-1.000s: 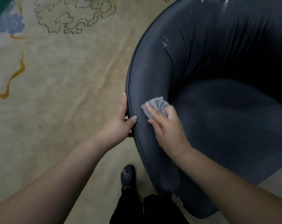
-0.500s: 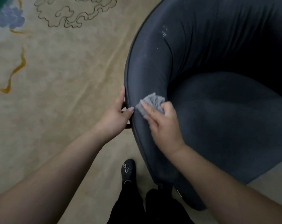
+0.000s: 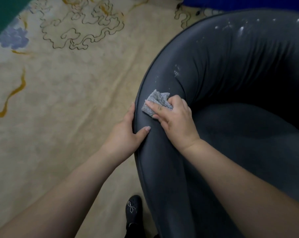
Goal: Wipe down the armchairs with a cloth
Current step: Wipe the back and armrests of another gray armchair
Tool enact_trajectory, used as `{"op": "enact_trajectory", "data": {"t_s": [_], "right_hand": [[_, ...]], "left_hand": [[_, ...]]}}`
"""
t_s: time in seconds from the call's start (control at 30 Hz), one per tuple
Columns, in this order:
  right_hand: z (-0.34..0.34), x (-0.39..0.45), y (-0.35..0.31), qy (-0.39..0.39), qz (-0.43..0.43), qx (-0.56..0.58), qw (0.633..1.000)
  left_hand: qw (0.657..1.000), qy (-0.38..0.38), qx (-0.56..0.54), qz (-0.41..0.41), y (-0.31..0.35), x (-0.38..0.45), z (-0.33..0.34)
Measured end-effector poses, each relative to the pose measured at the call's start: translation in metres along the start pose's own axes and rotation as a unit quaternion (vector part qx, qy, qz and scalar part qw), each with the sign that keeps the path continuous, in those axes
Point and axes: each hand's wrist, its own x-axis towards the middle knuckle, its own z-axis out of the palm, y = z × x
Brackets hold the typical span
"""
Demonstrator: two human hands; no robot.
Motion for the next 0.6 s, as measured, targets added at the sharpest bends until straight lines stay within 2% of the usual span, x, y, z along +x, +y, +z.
{"op": "enact_trajectory", "data": {"t_s": [0.27, 0.47, 0.6], "right_hand": [[0.007, 0.041, 0.01, 0.044, 0.021, -0.018, 0.999], [0.003, 0.112, 0.044, 0.065, 0.098, -0.056, 0.992], [0.007, 0.104, 0.041, 0.126, 0.123, -0.023, 0.984]], "left_hand": [[0.999, -0.018, -0.002, 0.033, 0.008, 0.038, -0.004], [0.992, -0.104, -0.023, 0.069, 0.016, 0.086, -0.021], [0.985, -0.146, -0.002, 0.097, 0.027, 0.124, -0.03]]}}
